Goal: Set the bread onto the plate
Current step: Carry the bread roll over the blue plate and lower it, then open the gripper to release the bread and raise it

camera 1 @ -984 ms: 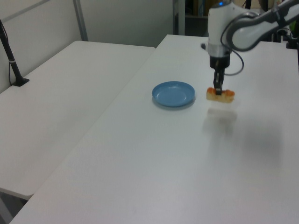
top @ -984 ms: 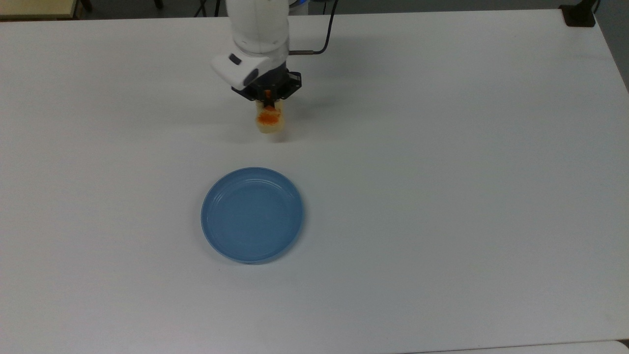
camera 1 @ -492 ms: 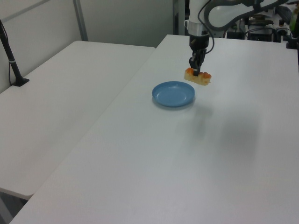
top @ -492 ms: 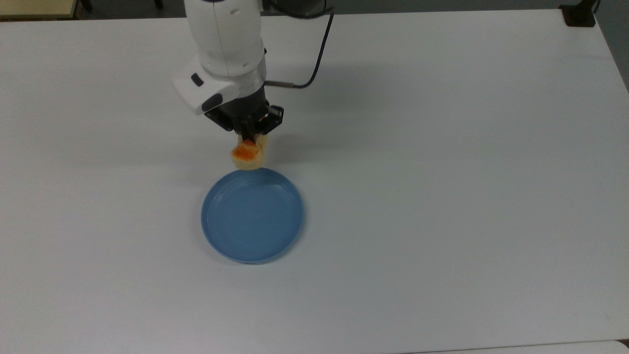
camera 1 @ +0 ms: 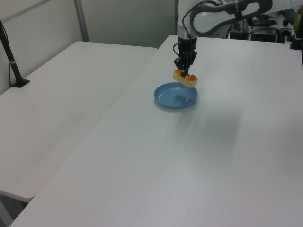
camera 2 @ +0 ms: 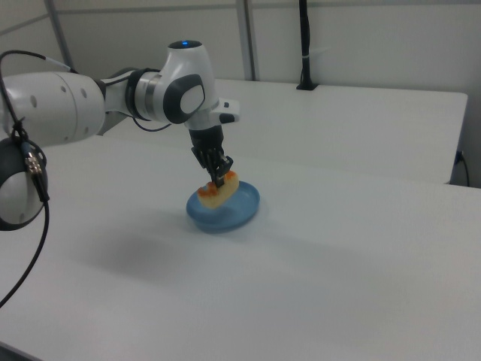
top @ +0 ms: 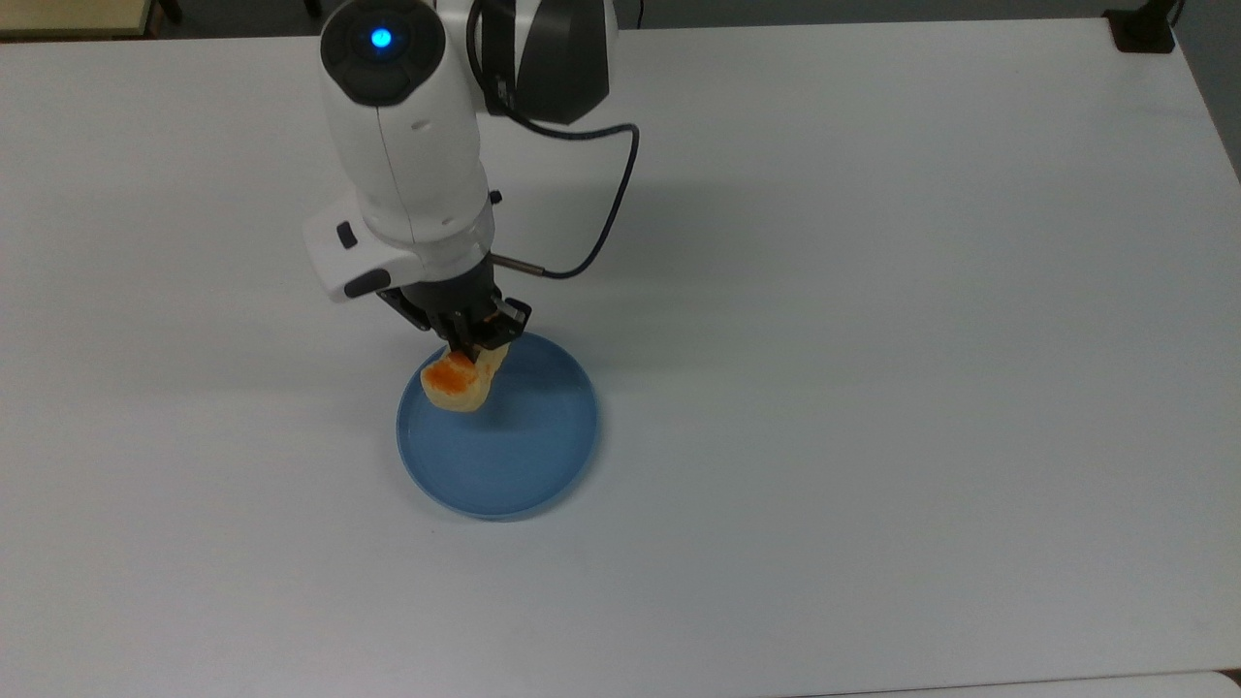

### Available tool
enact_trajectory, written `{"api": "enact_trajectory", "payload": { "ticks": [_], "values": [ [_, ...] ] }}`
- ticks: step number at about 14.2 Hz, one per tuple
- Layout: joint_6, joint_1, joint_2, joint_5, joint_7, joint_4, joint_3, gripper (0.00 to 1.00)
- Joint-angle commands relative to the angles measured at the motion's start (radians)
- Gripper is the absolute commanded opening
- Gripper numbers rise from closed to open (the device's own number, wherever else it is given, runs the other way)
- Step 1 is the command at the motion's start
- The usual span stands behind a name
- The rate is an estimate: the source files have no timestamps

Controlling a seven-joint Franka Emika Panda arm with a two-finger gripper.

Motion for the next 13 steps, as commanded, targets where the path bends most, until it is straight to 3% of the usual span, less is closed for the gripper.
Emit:
{"api": "enact_trajectory", "payload": {
  "ticks": [1, 5, 6, 7, 8, 10, 13],
  "values": [
    [0.032, 0.059, 0.083, -0.006, 0.041, 0.066, -0.036, 0.0],
    [0.121, 0.103, 0.181, -0.014, 0.13, 0.106, -0.057, 0.04],
    [0.124, 0.106, 0.18, -0.015, 0.139, 0.103, -0.057, 0.19],
    [0.126, 0.103, 0.18, -0.014, 0.153, 0.102, -0.057, 0.47],
    [0.126, 0.103, 0.18, -0.018, 0.155, 0.1, -0.057, 0.99],
    [0.122, 0.105, 0.175, -0.082, 0.153, 0.095, -0.057, 1.0],
    [0.115, 0.096, 0.135, -0.084, 0.156, 0.086, -0.056, 1.0]
  ]
}}
